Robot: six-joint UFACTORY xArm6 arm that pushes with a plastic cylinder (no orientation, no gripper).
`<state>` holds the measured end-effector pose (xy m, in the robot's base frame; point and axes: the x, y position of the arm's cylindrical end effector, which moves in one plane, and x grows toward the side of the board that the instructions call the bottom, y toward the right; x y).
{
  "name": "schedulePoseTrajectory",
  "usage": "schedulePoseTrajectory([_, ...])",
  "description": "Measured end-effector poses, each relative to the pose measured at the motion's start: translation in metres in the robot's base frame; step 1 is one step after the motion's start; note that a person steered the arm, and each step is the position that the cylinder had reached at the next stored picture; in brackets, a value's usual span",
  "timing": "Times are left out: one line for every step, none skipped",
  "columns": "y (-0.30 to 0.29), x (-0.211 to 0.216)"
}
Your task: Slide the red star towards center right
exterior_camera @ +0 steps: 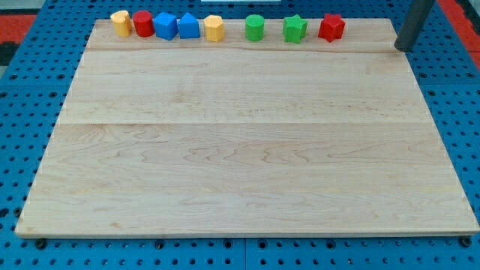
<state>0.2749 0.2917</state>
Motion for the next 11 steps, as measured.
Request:
schedulePoseTrajectory([0.001,0.0])
schedulePoseTrajectory([0.005,0.0])
schedulePoseTrajectory([0.005,0.002])
schedulePoseTrajectory([0.009,0.003])
schedulePoseTrajectory([0.002,0.042])
schedulePoseTrajectory([-0.075,0.08])
schedulePoseTrajectory([-0.132,0.075])
schedulePoseTrajectory([-0.171,0.1])
schedulePoseTrajectory([-0.269,0.135])
schedulePoseTrajectory([-0.302,0.136])
schedulePoseTrajectory([-0.172,0.146])
